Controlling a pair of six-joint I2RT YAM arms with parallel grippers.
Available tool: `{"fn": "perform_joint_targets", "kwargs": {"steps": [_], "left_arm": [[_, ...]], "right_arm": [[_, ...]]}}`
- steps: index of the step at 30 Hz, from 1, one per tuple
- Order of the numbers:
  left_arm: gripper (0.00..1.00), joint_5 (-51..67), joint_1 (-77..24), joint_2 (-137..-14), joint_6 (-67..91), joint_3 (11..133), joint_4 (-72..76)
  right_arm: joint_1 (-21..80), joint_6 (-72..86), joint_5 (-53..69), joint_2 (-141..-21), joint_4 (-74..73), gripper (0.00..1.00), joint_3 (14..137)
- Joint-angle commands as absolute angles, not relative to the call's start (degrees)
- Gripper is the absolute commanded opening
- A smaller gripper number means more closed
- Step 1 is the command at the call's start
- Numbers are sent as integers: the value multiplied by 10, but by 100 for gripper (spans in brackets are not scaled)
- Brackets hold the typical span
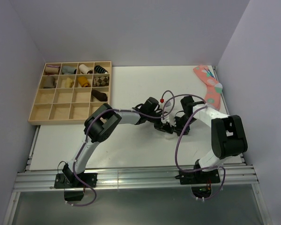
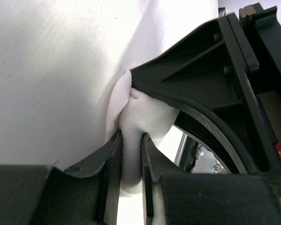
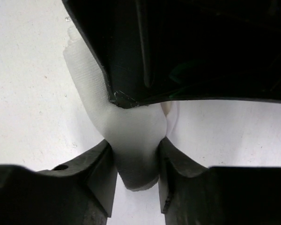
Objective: Roll the socks
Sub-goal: Pick up the sock at the center of the board.
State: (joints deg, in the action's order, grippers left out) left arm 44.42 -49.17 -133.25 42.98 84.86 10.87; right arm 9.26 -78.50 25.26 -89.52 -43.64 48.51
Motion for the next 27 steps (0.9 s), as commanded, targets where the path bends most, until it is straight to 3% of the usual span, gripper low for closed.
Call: {"fn": "perform_joint_targets", "kwargs": {"steps": [1, 8, 11, 27], "left_arm": [[2, 409, -492, -1387, 426, 833, 2], [7, 375, -487, -1357, 467, 814, 14], [11, 335, -484, -1318, 499, 783, 54], [25, 136, -484, -1159, 531, 674, 152]], "right_arm": [[108, -787, 267, -919, -455, 38, 510], [112, -759, 267, -933, -468, 7, 526], [112, -735, 263, -926, -456, 0, 525], [112, -645, 256, -900, -384, 0, 503]]}}
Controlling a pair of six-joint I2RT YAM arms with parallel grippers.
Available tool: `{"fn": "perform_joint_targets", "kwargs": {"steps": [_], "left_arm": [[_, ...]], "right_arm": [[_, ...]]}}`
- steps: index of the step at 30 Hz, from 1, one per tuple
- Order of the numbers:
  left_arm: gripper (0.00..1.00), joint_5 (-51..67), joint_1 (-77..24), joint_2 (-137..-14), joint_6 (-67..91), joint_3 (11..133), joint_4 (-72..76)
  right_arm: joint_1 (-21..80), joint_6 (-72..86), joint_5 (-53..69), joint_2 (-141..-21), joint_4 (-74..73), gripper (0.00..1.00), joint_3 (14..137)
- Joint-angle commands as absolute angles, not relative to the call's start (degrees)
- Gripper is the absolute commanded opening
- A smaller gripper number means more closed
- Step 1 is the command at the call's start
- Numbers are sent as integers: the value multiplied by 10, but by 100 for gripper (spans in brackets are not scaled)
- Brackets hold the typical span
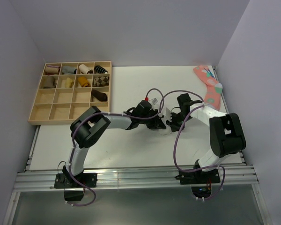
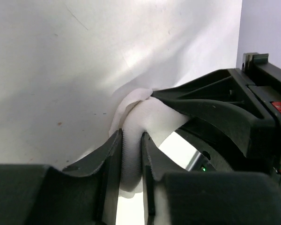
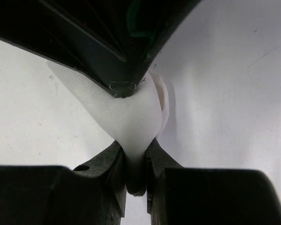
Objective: Roll the socks
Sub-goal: Pick up the sock at the center of the board.
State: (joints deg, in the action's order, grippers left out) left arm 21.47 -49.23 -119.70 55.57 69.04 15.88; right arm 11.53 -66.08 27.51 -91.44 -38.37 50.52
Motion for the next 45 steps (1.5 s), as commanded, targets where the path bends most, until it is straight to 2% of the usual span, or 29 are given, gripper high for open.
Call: {"fn": "perform_joint_targets", "kwargs": {"steps": [1, 14, 21, 24, 33, 45], "left_arm": [[26, 131, -485, -1156, 530, 668, 151], [38, 59, -484, -1093, 544, 628, 147], [41, 3, -521, -993, 667, 548, 173], [43, -56, -558, -977, 732, 537, 182], [47, -227, -652, -1002, 952, 541, 216], [53, -366, -657, -1038, 1030, 551, 315]], "right_arm": [[112, -642, 256, -903, -382, 0, 505], [113, -619, 254, -878, -345, 0, 490], [113, -577, 251, -857, -300, 0, 484], [113, -550, 248, -845, -283, 0, 486], [114, -451, 244, -806, -216, 0, 504], [120, -325, 263, -754, -187, 0, 543]]}}
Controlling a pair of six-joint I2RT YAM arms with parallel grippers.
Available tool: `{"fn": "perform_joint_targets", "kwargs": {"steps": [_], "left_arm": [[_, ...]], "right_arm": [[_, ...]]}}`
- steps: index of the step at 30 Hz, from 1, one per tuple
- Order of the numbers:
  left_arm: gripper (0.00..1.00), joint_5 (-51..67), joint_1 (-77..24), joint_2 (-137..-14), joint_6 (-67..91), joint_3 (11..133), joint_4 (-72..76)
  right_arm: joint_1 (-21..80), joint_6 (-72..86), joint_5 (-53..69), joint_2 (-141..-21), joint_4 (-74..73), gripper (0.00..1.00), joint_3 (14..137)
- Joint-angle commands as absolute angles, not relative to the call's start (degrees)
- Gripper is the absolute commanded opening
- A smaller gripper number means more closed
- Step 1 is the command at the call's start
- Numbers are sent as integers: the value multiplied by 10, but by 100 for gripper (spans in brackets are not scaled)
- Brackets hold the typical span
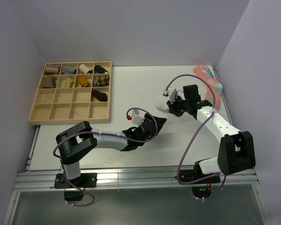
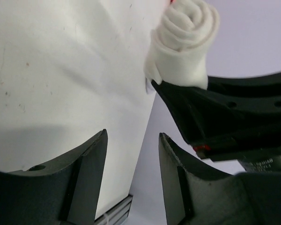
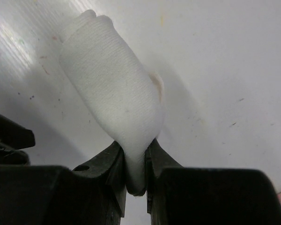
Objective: Roll the socks
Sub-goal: Pick up the sock at the center of the board.
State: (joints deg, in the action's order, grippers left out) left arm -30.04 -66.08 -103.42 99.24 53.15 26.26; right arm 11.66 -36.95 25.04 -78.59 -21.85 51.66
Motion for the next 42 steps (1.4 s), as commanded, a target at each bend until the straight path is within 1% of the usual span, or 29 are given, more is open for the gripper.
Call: {"fn": "perform_joint_targets", "kwargs": {"steps": [1, 3, 13, 18, 27, 42], "left_arm": [[53, -371, -656, -1040, 1027, 548, 329], [53, -376, -650, -1041, 1023, 548, 355], [55, -388, -630, -1056, 988, 591, 384], [54, -369, -618, -1070, 987, 614, 380], [54, -361, -608, -1070, 981, 616, 386], [54, -348, -599, -1078, 962, 620, 395]], "right_arm": [[120, -319, 261, -751, -185, 0, 543], [126, -308, 248, -744, -183, 0, 544], [141, -272, 225, -712, -183, 0, 538], [147, -266, 219, -702, -196, 0, 546], [163, -269, 212, -686, -203, 0, 539], [179, -306, 249, -673, -265, 0, 540]]}}
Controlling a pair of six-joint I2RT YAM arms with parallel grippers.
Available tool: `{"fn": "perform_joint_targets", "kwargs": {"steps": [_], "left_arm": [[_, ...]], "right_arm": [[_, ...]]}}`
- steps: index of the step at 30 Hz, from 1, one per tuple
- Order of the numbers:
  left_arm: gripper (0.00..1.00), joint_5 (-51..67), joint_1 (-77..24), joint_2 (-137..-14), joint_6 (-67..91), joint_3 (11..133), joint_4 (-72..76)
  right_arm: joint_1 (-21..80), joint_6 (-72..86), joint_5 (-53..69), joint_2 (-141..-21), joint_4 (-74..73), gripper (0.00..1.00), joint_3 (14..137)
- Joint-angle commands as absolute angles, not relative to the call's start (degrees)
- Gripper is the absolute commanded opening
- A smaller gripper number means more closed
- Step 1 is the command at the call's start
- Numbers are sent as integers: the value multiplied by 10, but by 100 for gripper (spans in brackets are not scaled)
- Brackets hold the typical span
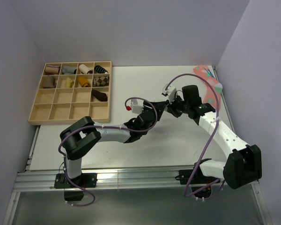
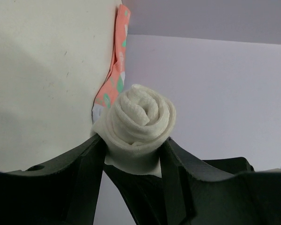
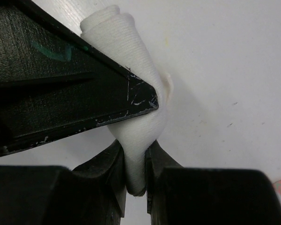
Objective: Roll the socks
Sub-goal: Pick up the sock at the center of the board.
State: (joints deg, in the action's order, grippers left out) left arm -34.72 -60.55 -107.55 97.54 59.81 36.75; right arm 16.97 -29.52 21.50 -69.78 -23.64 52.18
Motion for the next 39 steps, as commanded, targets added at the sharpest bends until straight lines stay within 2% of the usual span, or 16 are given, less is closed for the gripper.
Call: {"fn": "perform_joint_targets", "kwargs": {"steps": [1, 17, 20, 26, 30, 33, 34, 37, 39], "left_arm": [[54, -345, -599, -1080, 961, 621, 396], [52, -290, -583, -1071, 946, 604, 390], [47, -279, -579, -1073, 940, 602, 398], [29, -263, -574, -1077, 933, 597, 414], [11, -253, -569, -1076, 917, 590, 430], [2, -242, -564, -1073, 905, 586, 443], [1, -241, -563, -1072, 896, 583, 447], [0, -233, -559, -1064, 881, 574, 460], [0, -230, -555, -1056, 876, 568, 462]], "right_arm": [[179, -307, 248, -672, -265, 0, 539], [179, -392, 302, -674, -347, 0, 556], [179, -398, 308, -686, -361, 0, 564], [180, -412, 322, -687, -379, 0, 568], [180, -407, 310, -686, -376, 0, 569], [180, -396, 306, -687, -376, 9, 573], [180, -390, 304, -688, -375, 18, 574], [180, -371, 294, -688, -371, 32, 583], [179, -353, 279, -689, -362, 36, 591]]}}
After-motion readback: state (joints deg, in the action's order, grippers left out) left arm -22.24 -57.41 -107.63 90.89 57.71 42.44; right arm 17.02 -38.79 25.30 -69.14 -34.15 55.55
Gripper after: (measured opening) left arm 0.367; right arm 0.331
